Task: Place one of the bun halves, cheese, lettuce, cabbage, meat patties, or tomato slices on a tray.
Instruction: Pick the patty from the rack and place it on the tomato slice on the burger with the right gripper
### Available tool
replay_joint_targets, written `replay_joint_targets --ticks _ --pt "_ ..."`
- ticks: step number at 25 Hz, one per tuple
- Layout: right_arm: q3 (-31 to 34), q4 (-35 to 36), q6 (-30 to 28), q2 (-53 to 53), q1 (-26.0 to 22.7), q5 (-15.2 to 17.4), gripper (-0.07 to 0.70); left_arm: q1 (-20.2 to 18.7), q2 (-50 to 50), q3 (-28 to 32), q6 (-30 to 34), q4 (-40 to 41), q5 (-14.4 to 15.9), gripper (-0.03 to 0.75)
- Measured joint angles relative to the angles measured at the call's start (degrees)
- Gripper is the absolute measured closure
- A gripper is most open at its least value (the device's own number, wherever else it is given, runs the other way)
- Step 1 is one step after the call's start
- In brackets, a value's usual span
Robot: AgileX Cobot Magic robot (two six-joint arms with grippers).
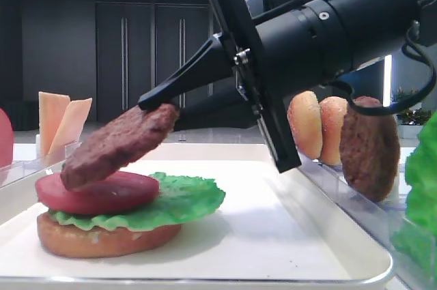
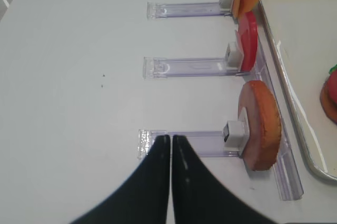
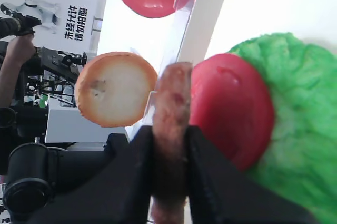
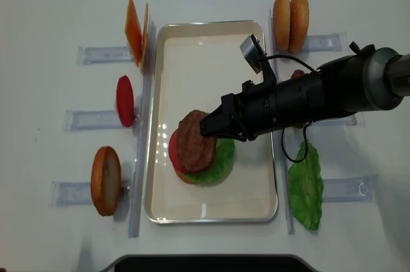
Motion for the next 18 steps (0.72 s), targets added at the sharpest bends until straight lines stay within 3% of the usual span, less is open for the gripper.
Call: replay_joint_targets --ticks 10,12,18 --pt "0.00 0.00 0.00 0.00 0.00 -0.92 0.494 0.00 0.00 0.00 0.00 0.00 0.00 0.716" --pt "0.00 0.00 0.00 0.00 0.00 -0.98 0.456 0.00 0.00 0.00 0.00 0.00 0.00 0.716" --pt "0.00 0.00 -0.11 0.00 0.00 -1.58 0.246 0.00 0.00 0.00 0.00 0.00 0.00 0.716"
